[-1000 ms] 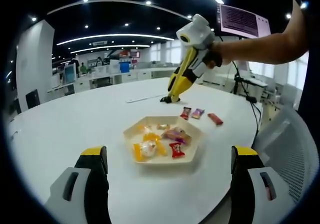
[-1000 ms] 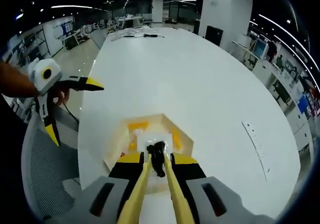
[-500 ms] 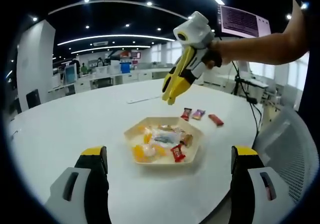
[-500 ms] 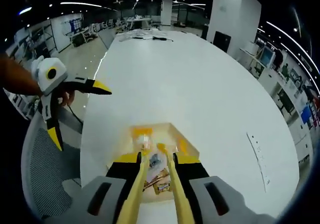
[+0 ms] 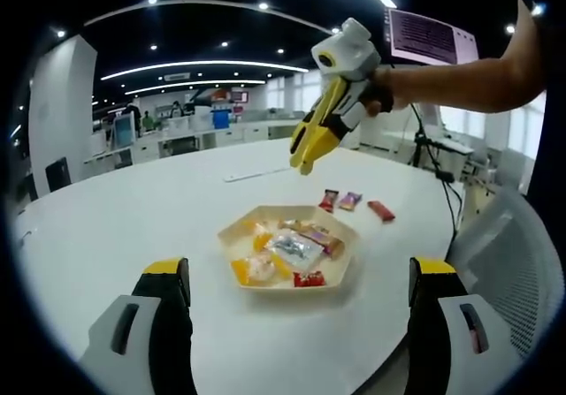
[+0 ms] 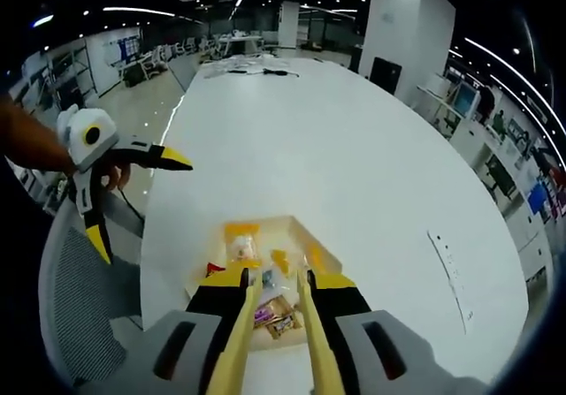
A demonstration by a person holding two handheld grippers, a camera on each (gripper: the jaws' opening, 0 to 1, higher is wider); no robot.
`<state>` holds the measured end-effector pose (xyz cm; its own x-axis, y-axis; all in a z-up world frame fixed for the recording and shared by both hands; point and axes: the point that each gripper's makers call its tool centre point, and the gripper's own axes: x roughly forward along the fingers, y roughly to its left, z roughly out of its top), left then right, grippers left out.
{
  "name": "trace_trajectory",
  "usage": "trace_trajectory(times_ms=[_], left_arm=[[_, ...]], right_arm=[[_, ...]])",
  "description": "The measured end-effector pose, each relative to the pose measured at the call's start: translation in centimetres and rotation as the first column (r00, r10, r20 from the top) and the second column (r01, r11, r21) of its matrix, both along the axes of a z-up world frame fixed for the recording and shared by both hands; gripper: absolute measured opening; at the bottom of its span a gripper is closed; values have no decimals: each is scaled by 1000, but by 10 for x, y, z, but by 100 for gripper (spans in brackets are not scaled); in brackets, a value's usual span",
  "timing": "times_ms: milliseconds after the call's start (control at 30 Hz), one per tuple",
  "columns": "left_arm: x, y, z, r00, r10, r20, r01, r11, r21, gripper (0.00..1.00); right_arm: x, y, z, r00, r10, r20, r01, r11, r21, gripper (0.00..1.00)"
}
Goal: Place the target food into the container with the food tongs after gripping and lifting it, then release it inside without dropping or visibly crushing the food.
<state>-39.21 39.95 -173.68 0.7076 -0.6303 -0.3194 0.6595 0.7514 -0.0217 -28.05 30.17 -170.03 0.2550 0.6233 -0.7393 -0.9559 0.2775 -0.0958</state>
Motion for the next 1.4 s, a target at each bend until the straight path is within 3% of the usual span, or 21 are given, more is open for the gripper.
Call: trace_trajectory(times_ms=[367,900,1133,1400], left_arm=[[-1,-1,0,1000,-4,-1,4,1000,3,100],[-1,-3,-2,1000,-15,-4,15,1000,1,100],[-2,-3,-1,1000,-16,-5,16,1000,2,100],[-2,-3,-2,1000,-18,-6,18,1000,4,100]], right_arm=[[8,-27,4,997,-75,10,74,997,22,27],[16,-98,8,976,-219,17,218,975,41,27],[13,-128,6,954,-298,20,296,953,55,28],[15,-164,5,913,-408,33,405,912,71,28]])
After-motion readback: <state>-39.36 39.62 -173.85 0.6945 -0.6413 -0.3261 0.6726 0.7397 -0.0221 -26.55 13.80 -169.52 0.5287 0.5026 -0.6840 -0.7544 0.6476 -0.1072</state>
